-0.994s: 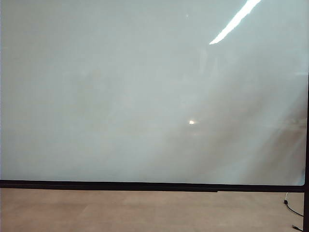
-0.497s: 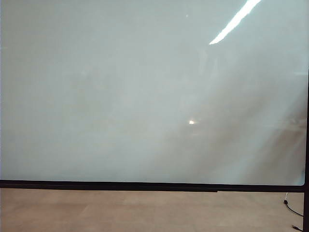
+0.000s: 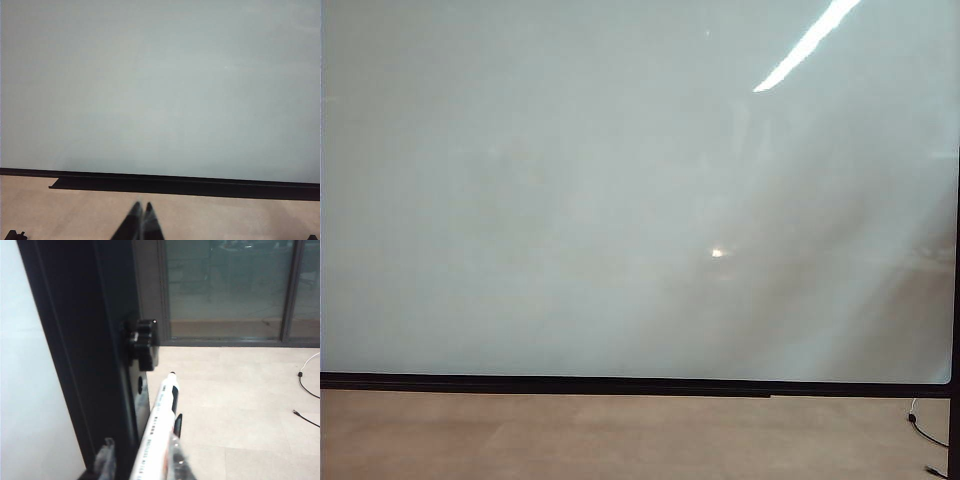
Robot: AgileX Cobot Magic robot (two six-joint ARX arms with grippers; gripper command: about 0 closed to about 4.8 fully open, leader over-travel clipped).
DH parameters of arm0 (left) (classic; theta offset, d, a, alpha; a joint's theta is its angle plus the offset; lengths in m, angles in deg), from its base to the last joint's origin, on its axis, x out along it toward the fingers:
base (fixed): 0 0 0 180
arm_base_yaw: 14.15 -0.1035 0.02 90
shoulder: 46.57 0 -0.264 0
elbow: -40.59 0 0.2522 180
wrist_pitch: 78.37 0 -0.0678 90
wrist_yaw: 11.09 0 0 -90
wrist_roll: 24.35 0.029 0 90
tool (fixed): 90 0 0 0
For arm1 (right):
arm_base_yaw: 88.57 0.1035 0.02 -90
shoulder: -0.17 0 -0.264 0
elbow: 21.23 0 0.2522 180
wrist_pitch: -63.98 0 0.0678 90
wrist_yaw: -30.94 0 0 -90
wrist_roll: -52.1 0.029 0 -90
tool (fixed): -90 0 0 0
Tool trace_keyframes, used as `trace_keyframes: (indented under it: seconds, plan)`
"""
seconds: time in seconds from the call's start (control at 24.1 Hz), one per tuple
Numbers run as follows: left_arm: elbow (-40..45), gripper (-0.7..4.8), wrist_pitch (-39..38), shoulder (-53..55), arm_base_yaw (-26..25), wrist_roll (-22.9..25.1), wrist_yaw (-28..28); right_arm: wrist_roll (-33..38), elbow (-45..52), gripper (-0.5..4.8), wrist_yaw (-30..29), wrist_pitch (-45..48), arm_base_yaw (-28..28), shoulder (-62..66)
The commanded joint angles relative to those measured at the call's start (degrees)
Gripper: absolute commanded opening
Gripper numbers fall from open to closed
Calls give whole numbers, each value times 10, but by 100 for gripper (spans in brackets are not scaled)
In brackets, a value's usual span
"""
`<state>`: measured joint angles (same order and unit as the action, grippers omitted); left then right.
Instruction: Pick up the pen on the shelf to the right of the whiteboard and draw a cross mark.
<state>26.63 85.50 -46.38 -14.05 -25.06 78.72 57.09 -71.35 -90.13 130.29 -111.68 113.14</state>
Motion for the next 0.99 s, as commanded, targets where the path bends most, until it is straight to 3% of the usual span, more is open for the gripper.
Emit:
trace_keyframes:
  seconds: [0.04,0.08,0.17,0.21,0.41,0.99]
  plan:
    - [-2,-4,7,0,0,3,0,2,-1,103,0,8,-1,-1]
    - [-2,-4,7,0,0,3,0,2,-2,88,0,9,-1,-1]
    - [-2,-5,7,0,0,3,0,2,-2,4,0,9,-1,-2]
    - [-2,-4,7,0,0,3,0,2,-2,-6,-2,10,-1,-2]
    - [-2,-5,7,0,0,3,0,-5,-1,-5,-6,10,-6,-26]
    - [-2,-4,7,0,0,3,0,29,38,-6,79,3,-26,-80]
